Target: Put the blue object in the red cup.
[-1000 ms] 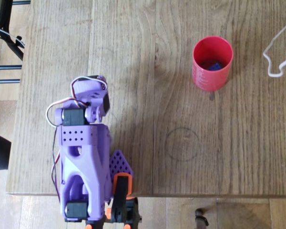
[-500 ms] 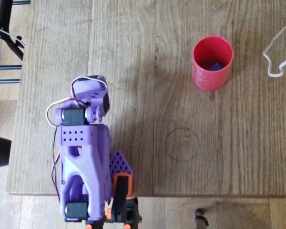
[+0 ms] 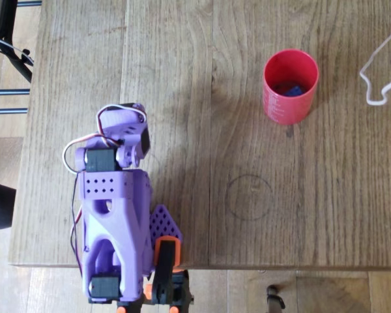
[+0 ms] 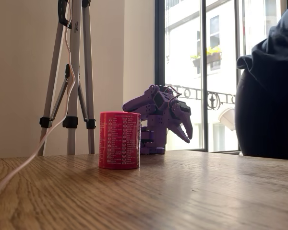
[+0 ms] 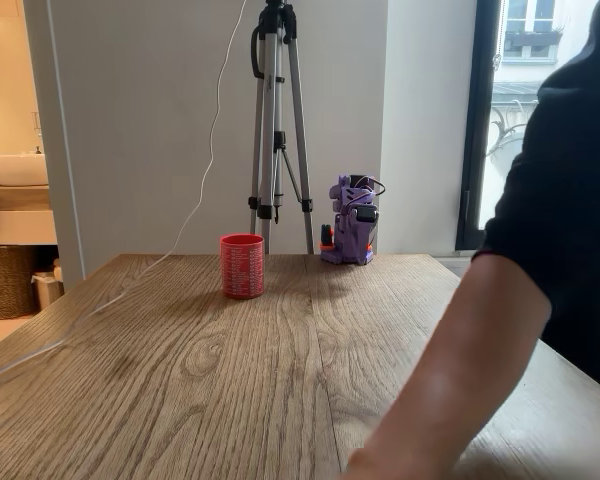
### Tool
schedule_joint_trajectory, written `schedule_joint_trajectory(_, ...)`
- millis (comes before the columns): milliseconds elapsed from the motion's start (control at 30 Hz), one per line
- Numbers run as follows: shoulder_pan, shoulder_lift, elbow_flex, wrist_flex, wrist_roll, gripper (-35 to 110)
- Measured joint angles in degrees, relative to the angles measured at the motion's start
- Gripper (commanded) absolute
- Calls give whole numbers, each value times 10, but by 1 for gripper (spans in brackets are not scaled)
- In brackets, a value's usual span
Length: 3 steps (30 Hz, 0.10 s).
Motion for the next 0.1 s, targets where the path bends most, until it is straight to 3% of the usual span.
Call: schedule_joint_trajectory(100, 0, 0, 0, 0, 0, 0)
